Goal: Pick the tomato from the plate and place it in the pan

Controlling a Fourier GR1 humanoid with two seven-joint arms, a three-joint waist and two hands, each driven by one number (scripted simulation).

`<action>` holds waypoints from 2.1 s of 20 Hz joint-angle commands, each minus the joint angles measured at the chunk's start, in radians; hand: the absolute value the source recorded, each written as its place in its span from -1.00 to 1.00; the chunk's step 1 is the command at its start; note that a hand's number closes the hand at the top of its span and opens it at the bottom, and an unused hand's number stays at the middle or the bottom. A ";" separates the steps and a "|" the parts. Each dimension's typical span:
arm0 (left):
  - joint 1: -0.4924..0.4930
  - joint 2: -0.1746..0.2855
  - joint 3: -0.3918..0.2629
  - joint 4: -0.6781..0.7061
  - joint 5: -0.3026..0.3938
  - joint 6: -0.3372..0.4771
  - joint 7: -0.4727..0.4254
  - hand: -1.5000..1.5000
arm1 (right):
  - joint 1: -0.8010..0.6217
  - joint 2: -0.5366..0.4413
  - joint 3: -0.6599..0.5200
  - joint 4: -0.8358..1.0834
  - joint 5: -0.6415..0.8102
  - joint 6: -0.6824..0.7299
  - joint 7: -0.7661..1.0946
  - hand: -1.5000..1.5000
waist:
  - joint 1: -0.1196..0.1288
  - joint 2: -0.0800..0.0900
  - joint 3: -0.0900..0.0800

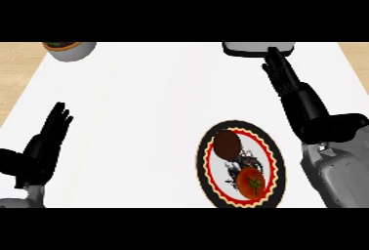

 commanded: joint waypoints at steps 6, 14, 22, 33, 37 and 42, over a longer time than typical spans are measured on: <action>0.098 -0.194 -0.013 0.037 0.061 0.150 0.122 0.00 | 0.385 0.056 0.021 -0.081 -0.203 0.243 -0.274 1.00 | -0.058 0.010 0.004; 0.132 -0.215 -0.027 -0.007 0.073 0.148 0.126 0.00 | 0.846 0.094 0.138 -0.112 0.297 -0.141 -0.808 -1.00 | -0.090 -0.003 0.003; 0.076 -0.232 -0.061 -0.024 0.050 0.139 0.198 0.00 | 0.939 0.112 0.134 -0.211 0.484 -0.375 -0.673 -1.00 | -0.025 0.012 0.000; 0.044 -0.228 -0.059 0.005 0.023 0.125 0.192 0.00 | 0.762 -0.096 0.114 -0.365 0.851 -0.150 0.040 -1.00 | 0.010 0.023 -0.006; 0.055 -0.282 -0.098 0.027 -0.016 0.157 0.145 0.00 | 0.650 -0.165 0.114 -0.396 0.935 0.042 0.278 -1.00 | 0.016 0.022 -0.006; 0.035 -0.244 -0.028 0.074 0.028 0.089 0.173 0.00 | 0.434 -0.049 0.187 -0.413 0.947 0.229 0.474 -1.00 | -0.013 0.014 -0.001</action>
